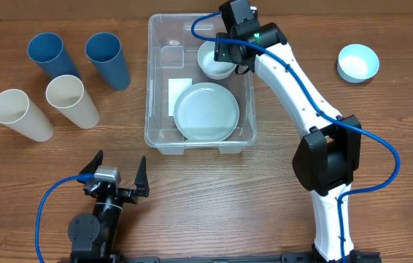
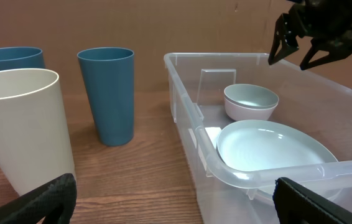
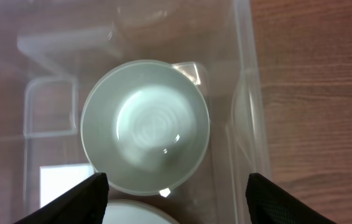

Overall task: Pack container
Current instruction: 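Place the grey bowl into the pink bowl in the bin, then grasp the light-blue bowl rim with the right gripper and lift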

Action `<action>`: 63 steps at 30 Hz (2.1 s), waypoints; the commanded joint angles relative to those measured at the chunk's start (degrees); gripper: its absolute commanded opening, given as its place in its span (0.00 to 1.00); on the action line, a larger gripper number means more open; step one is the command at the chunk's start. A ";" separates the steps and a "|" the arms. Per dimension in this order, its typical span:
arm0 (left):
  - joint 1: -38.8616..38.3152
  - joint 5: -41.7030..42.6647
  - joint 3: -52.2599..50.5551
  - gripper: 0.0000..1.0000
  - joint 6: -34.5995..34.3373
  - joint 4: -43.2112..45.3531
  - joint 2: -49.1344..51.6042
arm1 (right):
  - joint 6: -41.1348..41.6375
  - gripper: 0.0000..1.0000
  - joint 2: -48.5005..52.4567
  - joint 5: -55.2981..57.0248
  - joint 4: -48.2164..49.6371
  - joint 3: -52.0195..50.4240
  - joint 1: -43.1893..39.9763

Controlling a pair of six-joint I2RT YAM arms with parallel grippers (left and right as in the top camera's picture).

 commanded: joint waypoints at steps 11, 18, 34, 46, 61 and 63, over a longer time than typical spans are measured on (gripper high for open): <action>0.31 0.50 -0.17 1.00 0.50 0.04 -0.44 | 1.53 0.83 -6.38 0.20 -16.61 25.46 -3.65; 0.31 0.50 -0.17 1.00 0.50 0.04 -0.44 | 7.96 0.85 -6.25 -0.02 -22.67 25.86 -21.44; 0.31 0.50 -0.17 1.00 0.50 0.04 -0.44 | 11.58 0.87 -5.95 -3.72 -5.84 -5.57 -45.11; 0.31 0.50 -0.17 1.00 0.50 0.04 -0.44 | 11.54 0.80 -1.97 -8.79 7.76 -19.85 -44.61; 0.31 0.50 -0.17 1.00 0.50 0.04 -0.44 | 11.32 0.10 2.29 -9.25 8.07 -19.32 -42.71; 0.31 0.50 -0.17 1.00 0.50 0.04 -0.44 | 11.32 0.04 2.21 -9.22 6.69 -18.58 -42.69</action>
